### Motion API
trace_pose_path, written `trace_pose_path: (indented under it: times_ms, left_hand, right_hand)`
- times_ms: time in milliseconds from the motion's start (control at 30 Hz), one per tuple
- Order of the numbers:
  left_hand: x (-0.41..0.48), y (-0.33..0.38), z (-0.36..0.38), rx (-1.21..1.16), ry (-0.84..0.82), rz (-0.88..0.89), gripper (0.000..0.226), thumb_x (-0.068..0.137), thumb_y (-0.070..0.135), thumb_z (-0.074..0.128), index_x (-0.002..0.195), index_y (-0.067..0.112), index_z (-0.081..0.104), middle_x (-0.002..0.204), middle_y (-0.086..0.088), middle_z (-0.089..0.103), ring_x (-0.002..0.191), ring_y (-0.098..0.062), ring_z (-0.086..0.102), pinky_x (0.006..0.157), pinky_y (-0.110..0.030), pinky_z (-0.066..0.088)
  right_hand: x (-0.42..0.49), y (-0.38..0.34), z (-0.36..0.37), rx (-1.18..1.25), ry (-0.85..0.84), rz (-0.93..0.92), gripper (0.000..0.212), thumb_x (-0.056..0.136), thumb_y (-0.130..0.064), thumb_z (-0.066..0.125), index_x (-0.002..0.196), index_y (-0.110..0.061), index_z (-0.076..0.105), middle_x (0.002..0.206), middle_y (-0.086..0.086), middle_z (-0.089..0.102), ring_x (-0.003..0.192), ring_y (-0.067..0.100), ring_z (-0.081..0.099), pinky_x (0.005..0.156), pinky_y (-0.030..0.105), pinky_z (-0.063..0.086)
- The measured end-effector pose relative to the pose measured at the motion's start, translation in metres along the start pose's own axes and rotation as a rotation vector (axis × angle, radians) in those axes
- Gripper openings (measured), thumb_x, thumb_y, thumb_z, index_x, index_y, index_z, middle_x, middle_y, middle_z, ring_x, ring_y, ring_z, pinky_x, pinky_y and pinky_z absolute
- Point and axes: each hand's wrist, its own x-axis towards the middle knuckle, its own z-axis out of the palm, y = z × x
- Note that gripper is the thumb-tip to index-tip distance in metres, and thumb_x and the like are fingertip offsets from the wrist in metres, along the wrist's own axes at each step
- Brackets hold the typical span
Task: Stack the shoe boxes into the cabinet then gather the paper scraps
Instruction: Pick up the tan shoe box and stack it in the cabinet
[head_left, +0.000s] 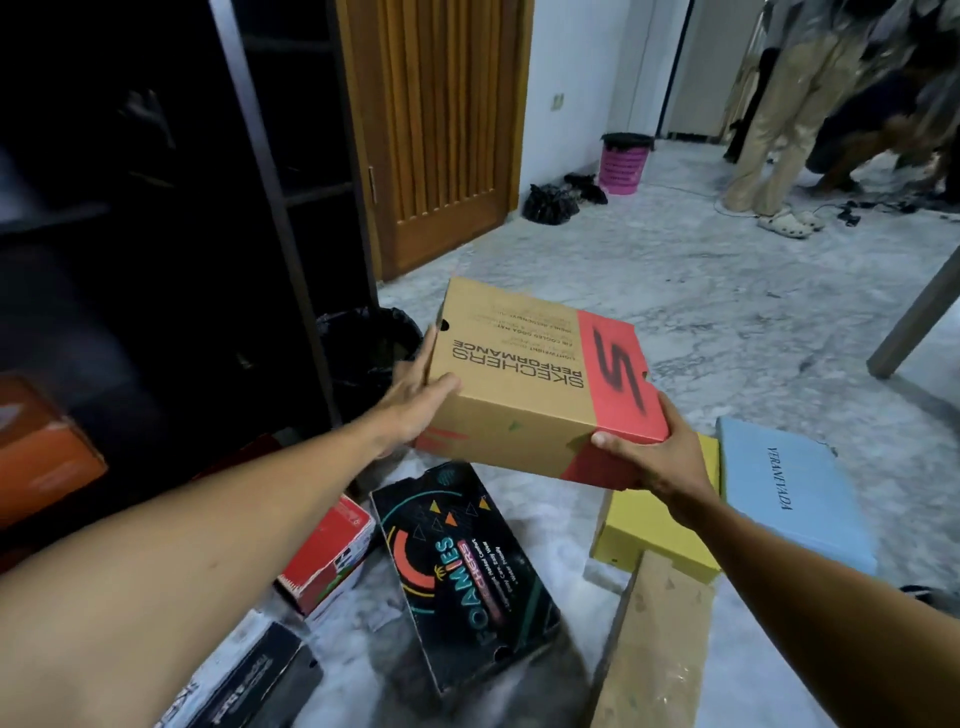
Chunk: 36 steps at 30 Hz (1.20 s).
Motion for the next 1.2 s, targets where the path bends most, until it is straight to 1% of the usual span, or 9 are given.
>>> trace_pose_path:
  times_ms: [167,233,367,567,667,767,1000,1067,1200]
  left_hand:
    - [-0.048,0.048,-0.044,0.083,-0.004,0.17,0.121,0.059,0.079,0.058,0.147,0.053,-0.02,0.163,0.013,0.008,0.151,-0.018,0.001,0.115,-0.036,0.015]
    - [-0.074,0.078,-0.06,0.124,0.04,0.233,0.131,0.053,0.081,0.059,0.15,0.047,-0.021,0.149,0.04,-0.008,0.15,-0.018,-0.008,0.118,-0.039,0.006]
    - [-0.131,0.122,-0.101,0.157,0.164,0.418,0.131,0.05,0.084,0.056,0.155,0.042,-0.009,0.123,0.057,-0.012,0.147,-0.015,0.002,0.112,-0.029,0.005]
    - [-0.254,0.147,-0.179,0.203,0.295,0.422,0.117,0.074,0.07,0.069,0.156,0.038,-0.009,0.131,0.052,0.0,0.148,-0.019,0.002,0.118,-0.045,0.011]
    - [-0.309,0.152,-0.226,0.194,0.407,0.317,0.132,0.055,0.088,0.064,0.154,0.044,-0.012,0.16,0.009,0.016,0.148,-0.019,0.008,0.118,-0.045,0.016]
    - [-0.346,0.154,-0.268,0.235,0.484,0.263,0.129,0.056,0.087,0.064,0.152,0.049,-0.013,0.16,-0.006,0.015,0.148,-0.022,0.013,0.118,-0.042,0.018]
    - [-0.369,0.086,-0.323,0.251,0.561,0.179,0.118,0.069,0.073,0.066,0.153,0.046,-0.012,0.161,-0.002,0.016,0.151,-0.029,0.001,0.121,-0.051,0.016]
    - [-0.359,0.05,-0.334,0.237,0.553,0.118,0.12,0.067,0.073,0.066,0.154,0.045,-0.012,0.164,0.005,0.014,0.152,-0.03,-0.003,0.121,-0.054,0.011]
    - [-0.329,-0.014,-0.345,0.186,0.527,-0.006,0.13,0.06,0.073,0.077,0.155,0.044,-0.007,0.157,0.014,0.031,0.152,-0.026,0.008,0.121,-0.044,-0.005]
  right_hand:
    - [-0.015,-0.084,-0.007,-0.07,0.0,-0.129,0.106,0.04,-0.05,0.097,0.135,-0.041,0.052,0.117,-0.01,0.071,0.1,0.017,0.071,0.072,0.036,0.058]
    - [-0.024,-0.127,-0.013,-0.087,0.01,-0.175,0.106,0.036,-0.051,0.096,0.133,-0.043,0.053,0.115,-0.012,0.071,0.099,0.014,0.071,0.072,0.036,0.058]
    - [-0.062,-0.204,-0.009,-0.093,-0.007,-0.281,0.106,0.035,-0.056,0.095,0.132,-0.04,0.055,0.116,-0.01,0.071,0.097,0.011,0.071,0.069,0.033,0.059]
    - [-0.143,-0.277,0.04,-0.087,-0.091,-0.382,0.113,0.037,-0.053,0.098,0.138,-0.031,0.053,0.12,-0.002,0.07,0.095,0.017,0.07,0.057,0.023,0.055]
    - [-0.178,-0.306,0.079,-0.027,-0.18,-0.414,0.106,0.05,-0.041,0.096,0.143,-0.027,0.047,0.125,0.0,0.066,0.105,0.021,0.069,0.071,0.039,0.063]
    - [-0.205,-0.326,0.116,-0.04,-0.249,-0.396,0.117,0.05,-0.051,0.093,0.15,-0.038,0.032,0.129,-0.001,0.056,0.1,0.022,0.067,0.056,0.049,0.061]
    - [-0.212,-0.324,0.206,-0.083,-0.419,-0.342,0.092,0.059,-0.05,0.089,0.136,-0.047,0.038,0.123,-0.008,0.057,0.101,0.022,0.066,0.06,0.048,0.061]
    - [-0.199,-0.303,0.235,-0.093,-0.447,-0.344,0.101,0.051,-0.058,0.09,0.138,-0.039,0.043,0.126,-0.006,0.062,0.104,0.016,0.067,0.075,0.046,0.062]
    - [-0.16,-0.252,0.295,-0.144,-0.585,-0.236,0.101,0.049,-0.06,0.091,0.137,-0.034,0.048,0.122,-0.005,0.066,0.101,0.014,0.069,0.073,0.035,0.062]
